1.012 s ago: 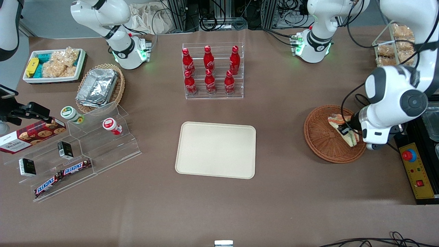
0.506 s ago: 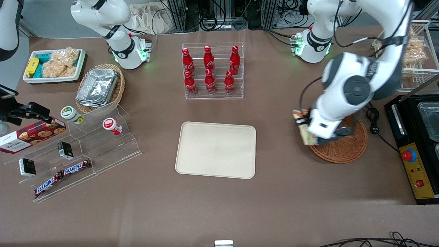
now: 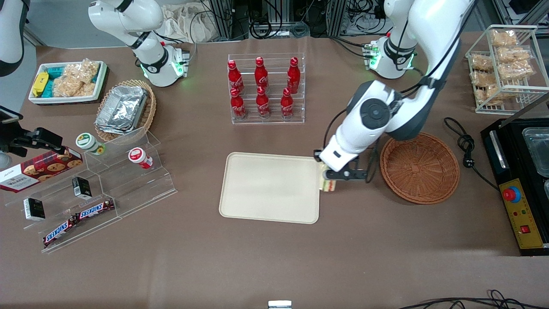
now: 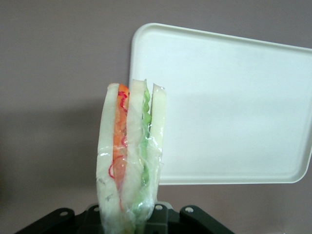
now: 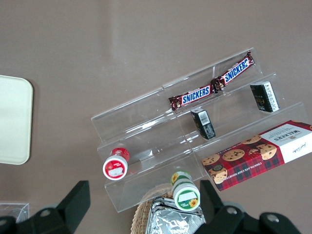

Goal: Place sandwich from basket to tray
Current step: 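Lower the sandwich onto the cream tray and open the left gripper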

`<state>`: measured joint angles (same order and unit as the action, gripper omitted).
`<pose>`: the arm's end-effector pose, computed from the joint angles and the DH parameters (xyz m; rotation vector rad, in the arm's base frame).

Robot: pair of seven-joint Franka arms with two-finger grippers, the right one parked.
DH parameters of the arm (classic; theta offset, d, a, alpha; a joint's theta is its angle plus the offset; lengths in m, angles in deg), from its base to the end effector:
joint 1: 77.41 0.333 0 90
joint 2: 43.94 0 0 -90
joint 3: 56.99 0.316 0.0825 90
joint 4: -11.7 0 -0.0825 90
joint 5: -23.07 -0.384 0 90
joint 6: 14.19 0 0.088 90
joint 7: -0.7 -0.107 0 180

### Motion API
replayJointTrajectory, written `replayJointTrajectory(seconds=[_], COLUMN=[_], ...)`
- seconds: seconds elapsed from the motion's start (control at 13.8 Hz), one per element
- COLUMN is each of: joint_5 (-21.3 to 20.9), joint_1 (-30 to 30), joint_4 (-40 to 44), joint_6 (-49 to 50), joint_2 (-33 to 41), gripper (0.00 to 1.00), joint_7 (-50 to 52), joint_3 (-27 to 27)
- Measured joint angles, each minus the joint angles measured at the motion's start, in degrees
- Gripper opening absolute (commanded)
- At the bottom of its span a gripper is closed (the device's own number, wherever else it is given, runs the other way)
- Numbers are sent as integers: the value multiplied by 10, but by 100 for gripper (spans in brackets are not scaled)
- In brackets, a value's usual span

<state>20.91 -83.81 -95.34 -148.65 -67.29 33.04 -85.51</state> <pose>0.5400 -0.3489 0.3328 2.9415 -0.0350 0.0179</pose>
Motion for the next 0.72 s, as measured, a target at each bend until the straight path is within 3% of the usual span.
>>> replayJointTrajectory(seconds=[0.29, 0.43, 0.72], joint_5=[-50, -77, -92], joint_1=[-24, -24, -24], joint_4=[16, 36, 80], joint_6=[-55, -56, -57], joint_2=[-68, -104, -158], gripper=[9, 33, 71], joint_7=[-3, -3, -3], joint_3=[0, 0, 1])
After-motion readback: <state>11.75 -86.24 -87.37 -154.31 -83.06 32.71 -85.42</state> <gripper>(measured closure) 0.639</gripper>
